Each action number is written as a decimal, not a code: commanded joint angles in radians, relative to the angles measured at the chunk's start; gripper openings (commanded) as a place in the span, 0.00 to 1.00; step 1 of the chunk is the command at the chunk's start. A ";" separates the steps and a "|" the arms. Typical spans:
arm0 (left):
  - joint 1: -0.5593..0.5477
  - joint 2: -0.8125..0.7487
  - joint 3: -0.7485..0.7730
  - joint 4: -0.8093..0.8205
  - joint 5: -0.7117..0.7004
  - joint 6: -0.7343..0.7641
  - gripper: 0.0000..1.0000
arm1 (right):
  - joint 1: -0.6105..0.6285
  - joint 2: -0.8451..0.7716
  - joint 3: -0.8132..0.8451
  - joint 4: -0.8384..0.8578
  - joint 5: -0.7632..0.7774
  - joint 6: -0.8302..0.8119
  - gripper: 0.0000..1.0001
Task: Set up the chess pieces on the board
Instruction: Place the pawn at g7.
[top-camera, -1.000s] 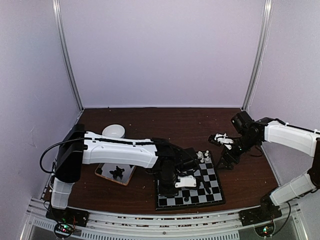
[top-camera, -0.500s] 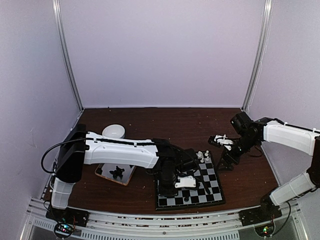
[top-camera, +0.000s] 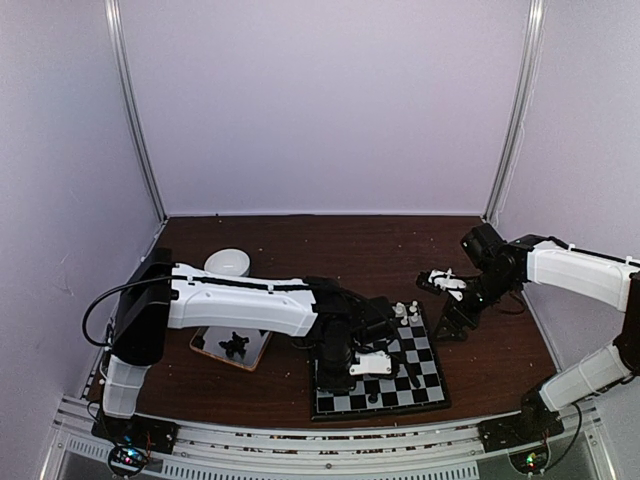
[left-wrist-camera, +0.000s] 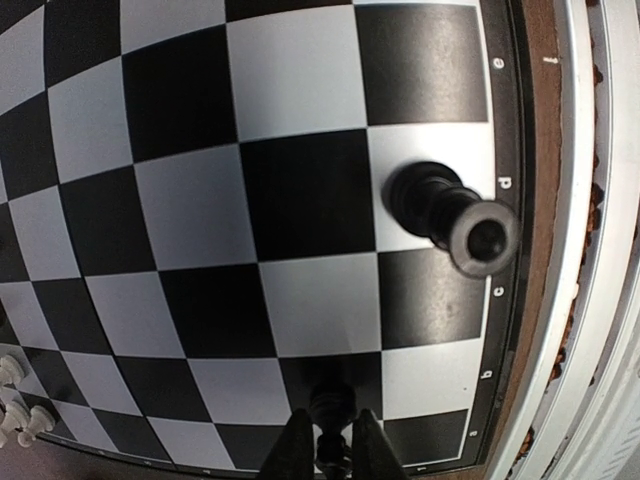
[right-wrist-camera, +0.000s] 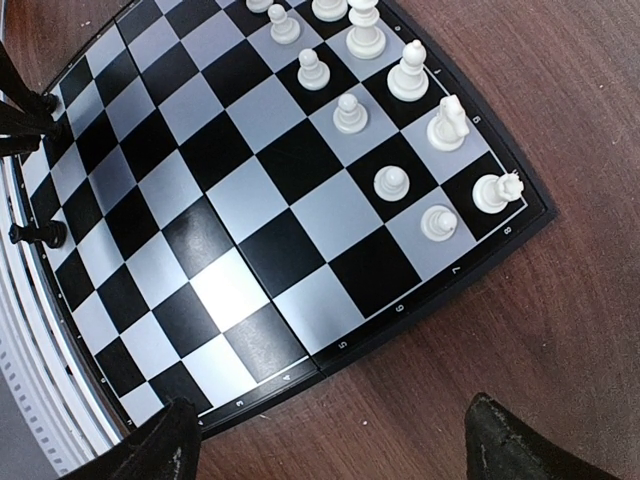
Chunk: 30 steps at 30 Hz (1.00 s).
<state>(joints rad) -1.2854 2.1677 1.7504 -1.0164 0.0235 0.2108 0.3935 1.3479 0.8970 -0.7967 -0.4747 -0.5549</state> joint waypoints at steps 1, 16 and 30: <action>0.007 0.010 0.012 0.019 0.001 0.020 0.14 | 0.005 0.006 0.023 -0.014 -0.014 -0.014 0.92; 0.006 0.000 -0.003 0.032 -0.003 0.016 0.07 | 0.005 0.016 0.026 -0.022 -0.020 -0.018 0.92; 0.005 0.003 0.018 0.039 0.017 0.013 0.06 | 0.005 0.018 0.028 -0.026 -0.021 -0.020 0.92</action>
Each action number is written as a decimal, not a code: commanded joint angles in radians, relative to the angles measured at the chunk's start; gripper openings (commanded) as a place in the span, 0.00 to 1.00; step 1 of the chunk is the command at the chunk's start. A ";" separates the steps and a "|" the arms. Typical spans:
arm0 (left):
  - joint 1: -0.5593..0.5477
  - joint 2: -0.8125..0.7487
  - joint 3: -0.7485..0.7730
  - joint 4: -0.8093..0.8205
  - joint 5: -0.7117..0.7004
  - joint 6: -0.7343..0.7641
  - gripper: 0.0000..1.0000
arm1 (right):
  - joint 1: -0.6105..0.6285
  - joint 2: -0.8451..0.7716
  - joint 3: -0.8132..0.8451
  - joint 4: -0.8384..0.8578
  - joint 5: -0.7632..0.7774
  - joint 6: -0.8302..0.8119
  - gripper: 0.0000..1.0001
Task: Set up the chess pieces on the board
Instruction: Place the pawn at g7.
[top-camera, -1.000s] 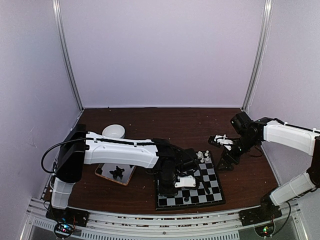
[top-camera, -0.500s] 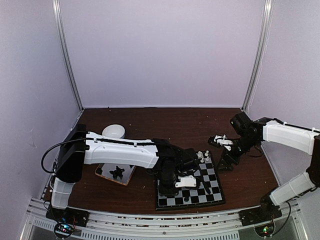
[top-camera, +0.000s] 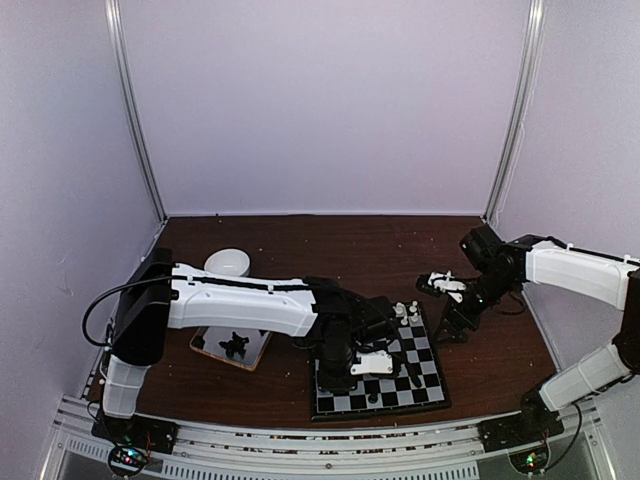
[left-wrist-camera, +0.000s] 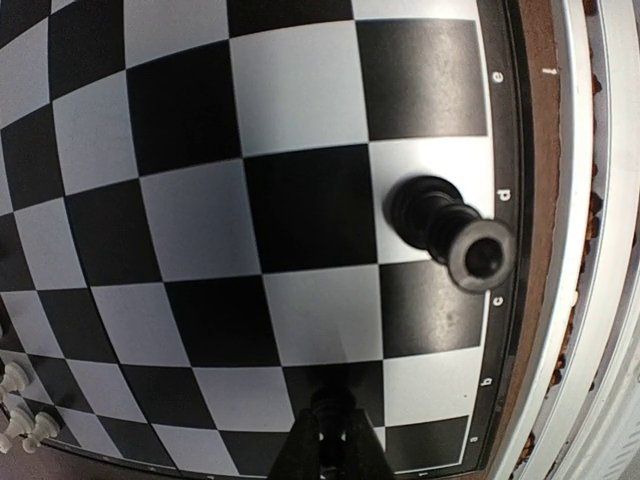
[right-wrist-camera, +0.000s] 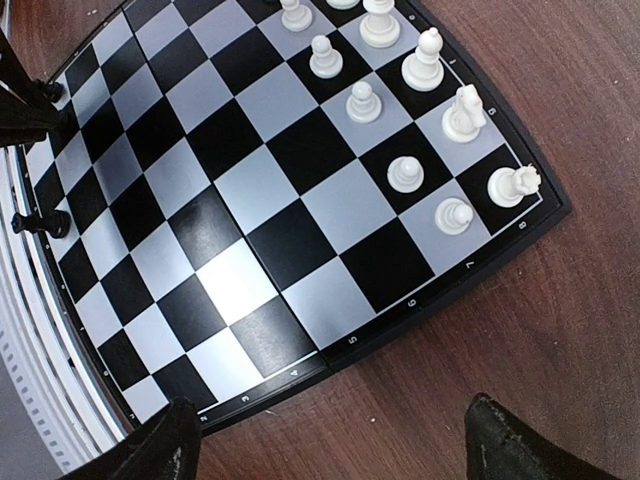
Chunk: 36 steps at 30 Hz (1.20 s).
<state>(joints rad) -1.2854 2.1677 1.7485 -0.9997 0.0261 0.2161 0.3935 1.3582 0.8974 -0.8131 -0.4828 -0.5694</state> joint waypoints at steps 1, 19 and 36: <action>0.005 0.004 0.022 0.022 0.015 0.008 0.06 | 0.004 0.008 0.028 -0.010 -0.013 -0.006 0.92; 0.002 -0.011 0.022 0.024 -0.002 0.006 0.20 | 0.004 0.016 0.029 -0.016 -0.019 -0.009 0.92; 0.323 -0.473 -0.271 -0.044 -0.282 -0.364 0.38 | 0.005 -0.065 0.020 0.074 0.042 0.108 1.00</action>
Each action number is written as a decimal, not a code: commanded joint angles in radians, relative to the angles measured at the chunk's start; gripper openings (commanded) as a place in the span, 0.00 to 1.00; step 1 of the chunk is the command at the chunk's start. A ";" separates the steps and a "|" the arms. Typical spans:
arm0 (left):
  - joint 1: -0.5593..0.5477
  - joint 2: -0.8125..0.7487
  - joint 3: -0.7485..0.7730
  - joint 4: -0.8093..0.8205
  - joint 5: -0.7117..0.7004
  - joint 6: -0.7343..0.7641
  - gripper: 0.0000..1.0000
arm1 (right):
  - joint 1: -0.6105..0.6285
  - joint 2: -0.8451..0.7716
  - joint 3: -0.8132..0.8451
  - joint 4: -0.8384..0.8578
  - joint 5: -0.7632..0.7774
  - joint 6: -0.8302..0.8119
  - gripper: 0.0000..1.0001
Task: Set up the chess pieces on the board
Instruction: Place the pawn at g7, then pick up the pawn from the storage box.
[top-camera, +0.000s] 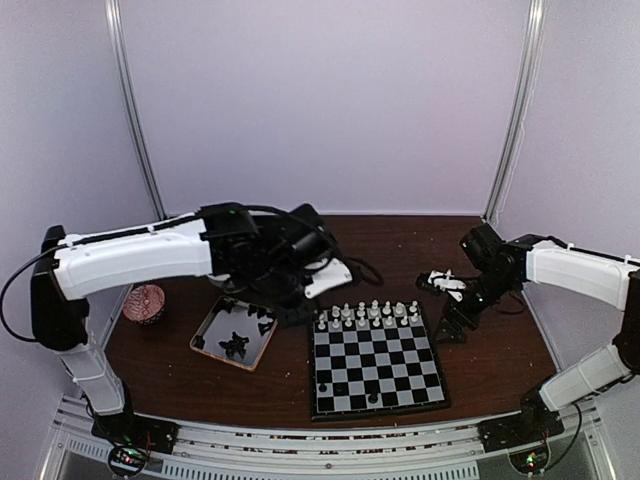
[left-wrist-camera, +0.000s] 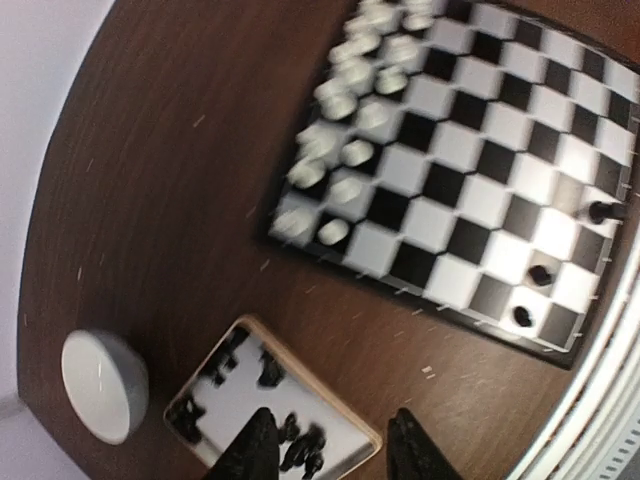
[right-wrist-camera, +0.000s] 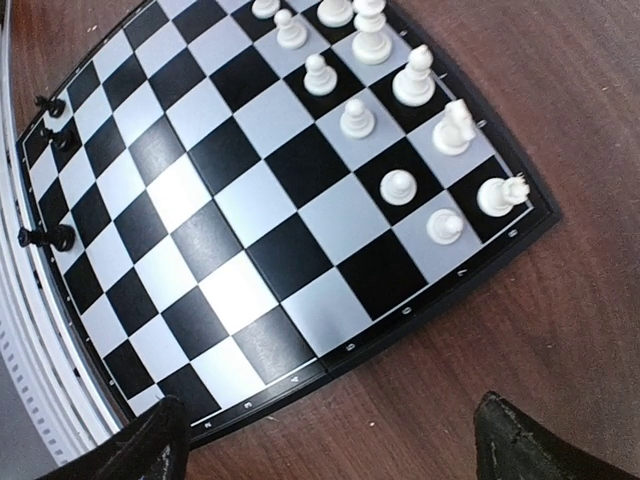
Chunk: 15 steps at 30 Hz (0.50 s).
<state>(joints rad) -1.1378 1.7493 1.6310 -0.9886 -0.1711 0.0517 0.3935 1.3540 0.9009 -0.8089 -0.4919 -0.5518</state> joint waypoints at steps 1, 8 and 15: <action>0.227 -0.078 -0.201 -0.055 -0.077 -0.228 0.40 | 0.005 -0.070 0.014 0.092 0.091 0.130 1.00; 0.470 -0.147 -0.398 0.036 0.065 -0.258 0.35 | 0.005 -0.022 0.052 0.038 0.066 0.101 1.00; 0.512 -0.066 -0.457 0.118 0.148 -0.207 0.34 | 0.005 -0.010 0.063 0.017 0.043 0.060 0.87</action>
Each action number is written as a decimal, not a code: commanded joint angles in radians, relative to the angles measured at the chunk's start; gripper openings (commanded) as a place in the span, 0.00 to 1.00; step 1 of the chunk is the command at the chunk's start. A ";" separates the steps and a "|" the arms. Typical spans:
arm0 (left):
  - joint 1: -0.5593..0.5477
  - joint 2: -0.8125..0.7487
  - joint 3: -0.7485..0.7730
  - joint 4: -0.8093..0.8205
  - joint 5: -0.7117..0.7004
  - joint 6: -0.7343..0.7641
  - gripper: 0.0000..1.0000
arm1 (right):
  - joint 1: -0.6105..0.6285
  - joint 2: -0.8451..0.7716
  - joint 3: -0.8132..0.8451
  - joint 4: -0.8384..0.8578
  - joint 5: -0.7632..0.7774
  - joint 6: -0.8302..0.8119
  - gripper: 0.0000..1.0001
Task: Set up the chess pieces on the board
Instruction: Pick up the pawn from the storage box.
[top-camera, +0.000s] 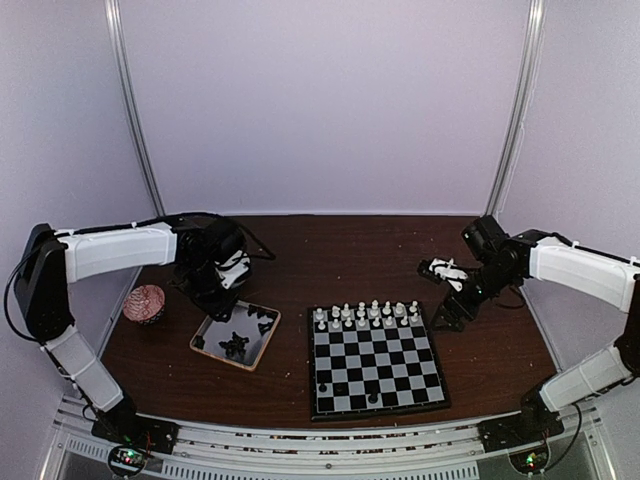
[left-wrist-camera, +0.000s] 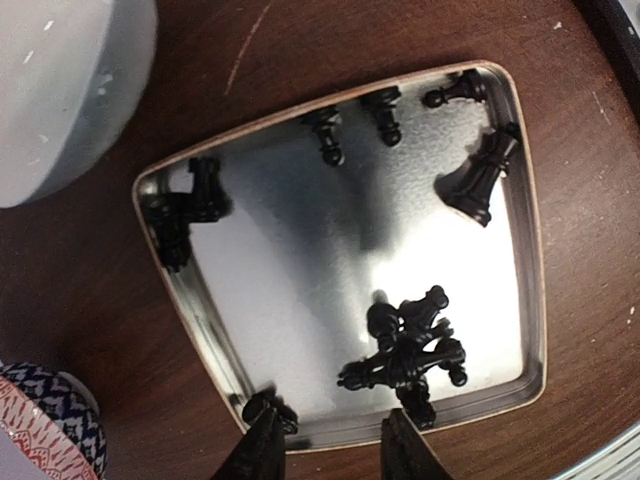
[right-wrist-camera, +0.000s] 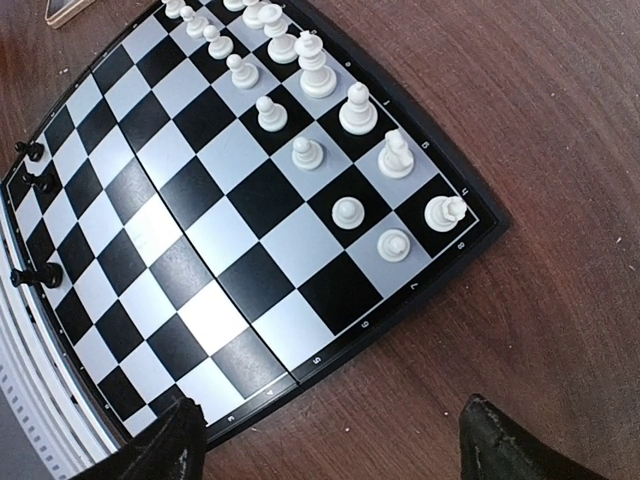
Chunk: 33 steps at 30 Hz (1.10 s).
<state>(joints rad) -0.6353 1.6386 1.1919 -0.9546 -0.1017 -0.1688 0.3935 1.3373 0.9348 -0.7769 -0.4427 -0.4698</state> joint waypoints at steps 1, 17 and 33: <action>0.012 0.058 -0.018 0.093 0.085 0.018 0.34 | 0.005 0.007 0.027 -0.013 -0.003 -0.024 0.87; 0.013 0.160 -0.042 0.142 0.114 0.042 0.25 | 0.007 0.043 0.021 -0.008 0.031 -0.043 0.83; 0.013 0.162 -0.044 0.145 0.096 0.048 0.04 | 0.007 0.055 0.024 -0.012 0.030 -0.046 0.81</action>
<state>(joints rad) -0.6292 1.7966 1.1389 -0.8295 -0.0002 -0.1379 0.3935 1.3827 0.9401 -0.7818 -0.4252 -0.5026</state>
